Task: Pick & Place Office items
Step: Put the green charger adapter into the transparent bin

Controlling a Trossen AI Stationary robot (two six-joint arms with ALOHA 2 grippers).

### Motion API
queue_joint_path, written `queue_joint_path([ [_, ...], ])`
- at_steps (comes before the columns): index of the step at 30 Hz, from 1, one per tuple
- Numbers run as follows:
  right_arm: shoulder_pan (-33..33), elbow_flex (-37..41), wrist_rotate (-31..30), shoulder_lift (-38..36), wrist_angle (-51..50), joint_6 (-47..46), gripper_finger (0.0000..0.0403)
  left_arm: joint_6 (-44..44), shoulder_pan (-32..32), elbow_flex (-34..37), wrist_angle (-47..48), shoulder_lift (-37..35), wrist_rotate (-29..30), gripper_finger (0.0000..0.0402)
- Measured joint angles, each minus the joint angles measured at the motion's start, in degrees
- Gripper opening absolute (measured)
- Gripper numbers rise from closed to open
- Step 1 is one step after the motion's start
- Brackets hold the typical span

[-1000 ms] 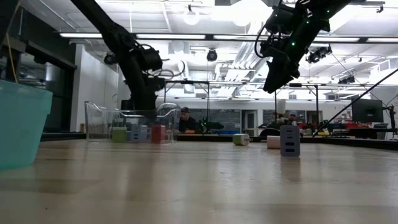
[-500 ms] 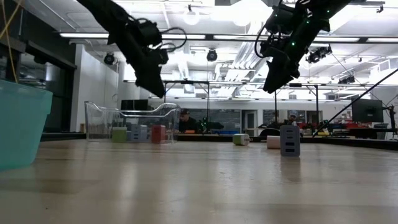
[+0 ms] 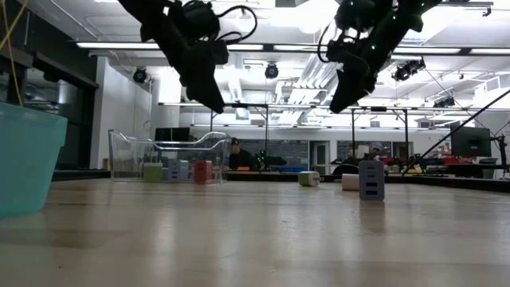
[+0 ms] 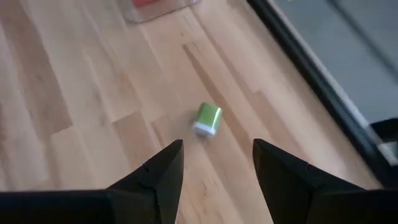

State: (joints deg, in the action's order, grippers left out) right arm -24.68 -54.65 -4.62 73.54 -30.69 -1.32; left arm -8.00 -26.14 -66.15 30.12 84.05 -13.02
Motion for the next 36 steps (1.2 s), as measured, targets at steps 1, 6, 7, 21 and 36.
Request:
queue_joint_path([
  [1,1.6,0.0,-2.7,0.0,0.5,0.0,0.018,0.5,1.0,0.0,0.2,0.0,0.7,0.0177],
  [6,7.7,0.0,-12.1,0.0,4.3,-0.8,0.018,2.3,6.1,0.0,1.9,0.0,5.0,0.0177],
  [7,8.3,0.0,-12.3,0.0,5.2,-1.6,0.018,2.8,7.1,0.0,2.2,0.0,5.3,0.0177],
  [21,6.6,0.0,-7.9,8.0,10.8,-10.0,0.018,6.8,19.2,0.0,2.4,0.0,10.2,0.0177],
  [36,6.5,0.0,-12.5,18.8,12.7,-16.4,0.018,6.6,20.2,0.0,2.5,0.0,10.5,0.0177],
])
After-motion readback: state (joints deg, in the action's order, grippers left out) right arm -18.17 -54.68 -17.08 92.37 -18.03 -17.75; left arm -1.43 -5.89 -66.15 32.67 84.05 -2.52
